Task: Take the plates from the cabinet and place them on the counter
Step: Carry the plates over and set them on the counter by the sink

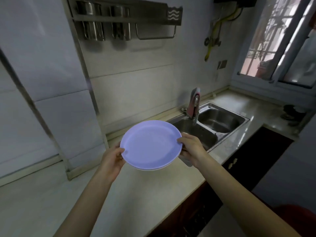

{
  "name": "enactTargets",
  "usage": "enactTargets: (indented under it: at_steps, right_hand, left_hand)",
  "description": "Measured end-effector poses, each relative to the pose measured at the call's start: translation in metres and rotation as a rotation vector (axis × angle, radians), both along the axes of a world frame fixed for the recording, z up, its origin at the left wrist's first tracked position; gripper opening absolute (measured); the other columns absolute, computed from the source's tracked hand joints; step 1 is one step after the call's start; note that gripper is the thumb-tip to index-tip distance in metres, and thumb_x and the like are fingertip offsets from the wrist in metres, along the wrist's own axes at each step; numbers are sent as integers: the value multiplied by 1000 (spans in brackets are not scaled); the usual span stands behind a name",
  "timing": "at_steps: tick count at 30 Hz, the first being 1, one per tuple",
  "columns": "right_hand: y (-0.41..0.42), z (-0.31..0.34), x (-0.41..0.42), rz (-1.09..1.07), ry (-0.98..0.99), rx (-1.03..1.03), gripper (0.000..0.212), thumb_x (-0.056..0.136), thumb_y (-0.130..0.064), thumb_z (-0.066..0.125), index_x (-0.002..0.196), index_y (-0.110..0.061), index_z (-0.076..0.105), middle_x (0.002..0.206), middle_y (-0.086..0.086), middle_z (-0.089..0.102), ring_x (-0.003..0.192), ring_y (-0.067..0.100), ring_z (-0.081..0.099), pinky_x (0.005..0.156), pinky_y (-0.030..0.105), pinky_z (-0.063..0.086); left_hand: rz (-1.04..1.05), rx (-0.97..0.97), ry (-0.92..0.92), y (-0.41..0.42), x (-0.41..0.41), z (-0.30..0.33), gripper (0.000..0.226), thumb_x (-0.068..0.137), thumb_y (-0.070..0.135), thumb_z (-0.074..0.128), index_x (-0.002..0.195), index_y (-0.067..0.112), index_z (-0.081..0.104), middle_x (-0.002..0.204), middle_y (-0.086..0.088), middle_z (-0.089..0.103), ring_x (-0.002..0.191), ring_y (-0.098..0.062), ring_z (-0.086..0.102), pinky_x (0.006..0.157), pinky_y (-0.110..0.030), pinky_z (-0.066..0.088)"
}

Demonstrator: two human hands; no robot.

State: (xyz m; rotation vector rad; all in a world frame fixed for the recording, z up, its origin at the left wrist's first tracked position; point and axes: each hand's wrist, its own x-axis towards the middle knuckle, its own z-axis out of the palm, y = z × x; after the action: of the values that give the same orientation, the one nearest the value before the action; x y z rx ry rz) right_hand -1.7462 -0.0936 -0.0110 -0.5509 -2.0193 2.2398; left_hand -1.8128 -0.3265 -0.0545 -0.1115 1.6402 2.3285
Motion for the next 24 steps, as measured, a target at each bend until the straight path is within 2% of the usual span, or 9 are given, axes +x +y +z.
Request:
enactTargets:
  at_steps: [2,5,6,8,10,12,15,20,24]
  right_hand:
    - [8,-7,-26,14,5,12,20,90,-3,47,78,-13,59,39,-13,56,33,0,52,37,13,41]
    - [16,-21,-67,57,19,49,19,90,-4,49,102,-2,65,88,12,70,80,25,67,73,39,58]
    - [19,-27,-82,73,11,46,25,90,-4,49,111,2,62,104,20,67,95,35,64,87,48,54]
    - [25,-41,-111,113,-16,59,29,90,-3,49,117,4,58,115,25,62,107,41,59,96,54,47]
    - [32,-56,-140,156,-33,73,28,90,-2,49,115,6,58,111,24,62,103,40,59,92,49,51]
    - [41,-71,-167,212,-36,80,22,89,2,47,106,7,61,96,20,62,88,37,58,71,37,53]
    - [50,-94,-205,313,-58,86,16,88,5,46,84,6,62,68,13,53,61,25,48,51,23,39]
    - [45,-139,-264,393,-134,60,21,85,4,48,90,-5,67,74,4,65,67,19,61,53,24,49]
    - [27,-167,-299,413,-178,97,37,82,5,49,59,-21,59,47,-13,58,49,6,53,44,15,40]
  left_hand:
    - [40,-19,-23,6,-18,-10,35,83,-6,40,113,1,56,98,-10,64,83,-21,60,67,-26,52]
    - [88,-35,-49,17,-43,-26,31,84,-6,39,103,4,61,85,-2,73,77,-16,67,61,-22,56]
    - [101,-35,-54,21,-51,-32,31,85,-6,39,104,6,61,85,-1,74,78,-15,68,64,-25,56]
    - [162,-25,-68,30,-66,-41,32,85,-6,39,107,6,59,86,0,74,81,-15,67,66,-27,56]
    - [237,-19,-79,40,-79,-48,34,84,-10,37,104,7,59,79,4,76,75,-12,69,61,-24,56]
    - [303,-20,-111,50,-90,-56,40,82,-14,35,109,5,57,90,-1,72,83,-17,66,67,-30,54]
    - [458,-16,-182,62,-109,-79,44,79,-17,36,115,-2,55,106,-11,62,94,-27,59,73,-34,50]
    - [600,-60,-290,68,-136,-118,38,79,-13,38,110,-5,60,108,-16,63,99,-35,57,75,-38,47]
    - [705,-128,-384,58,-160,-141,31,77,-14,37,94,-4,61,96,-18,61,86,-32,52,68,-35,37]
